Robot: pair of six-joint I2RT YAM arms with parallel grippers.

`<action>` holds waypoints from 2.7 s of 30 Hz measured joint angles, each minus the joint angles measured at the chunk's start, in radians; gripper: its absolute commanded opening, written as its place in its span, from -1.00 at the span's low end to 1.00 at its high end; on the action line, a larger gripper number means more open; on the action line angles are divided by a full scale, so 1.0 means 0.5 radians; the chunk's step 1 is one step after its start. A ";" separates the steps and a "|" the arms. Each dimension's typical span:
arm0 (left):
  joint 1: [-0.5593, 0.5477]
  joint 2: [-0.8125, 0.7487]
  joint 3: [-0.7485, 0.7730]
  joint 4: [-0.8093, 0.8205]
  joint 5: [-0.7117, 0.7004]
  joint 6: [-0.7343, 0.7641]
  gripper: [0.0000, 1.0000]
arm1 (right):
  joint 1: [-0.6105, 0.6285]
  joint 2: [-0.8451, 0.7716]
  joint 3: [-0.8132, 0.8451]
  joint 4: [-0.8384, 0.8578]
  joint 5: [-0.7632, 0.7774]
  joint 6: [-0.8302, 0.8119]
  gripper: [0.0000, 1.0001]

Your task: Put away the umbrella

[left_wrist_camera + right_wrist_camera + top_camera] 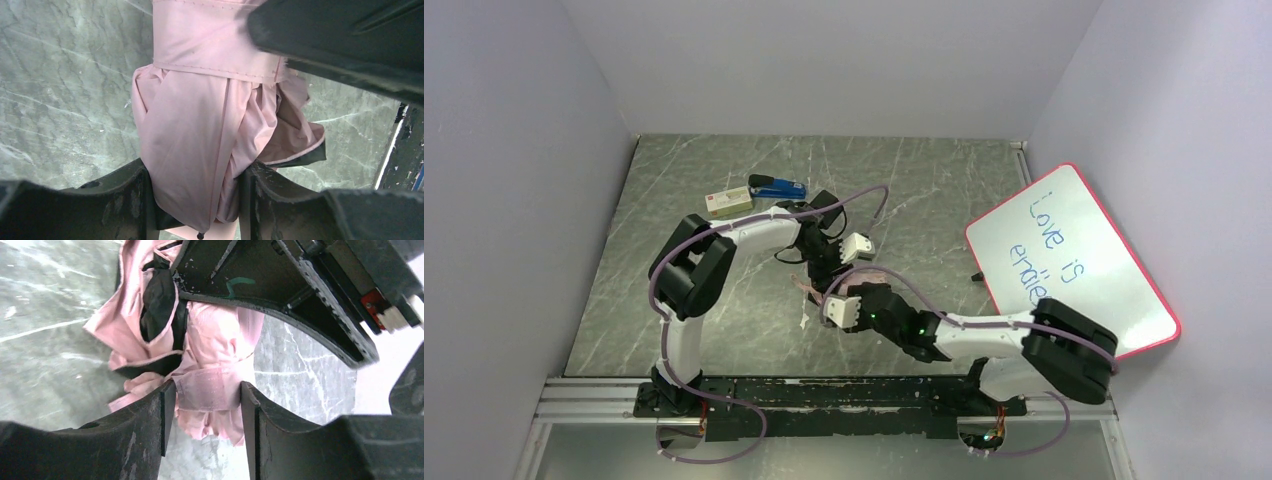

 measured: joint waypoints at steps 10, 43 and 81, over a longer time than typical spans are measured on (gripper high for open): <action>-0.005 -0.008 -0.011 0.029 -0.029 -0.069 -0.91 | 0.143 -0.812 -0.166 -0.246 0.138 0.450 0.08; -0.041 -0.095 -0.132 0.264 -0.326 -0.293 -0.90 | 0.145 -1.312 -0.146 -1.733 0.711 4.823 0.07; -0.044 -0.127 -0.185 0.354 -0.415 -0.309 -0.91 | 0.162 -0.067 -0.172 -0.515 0.607 5.747 -0.30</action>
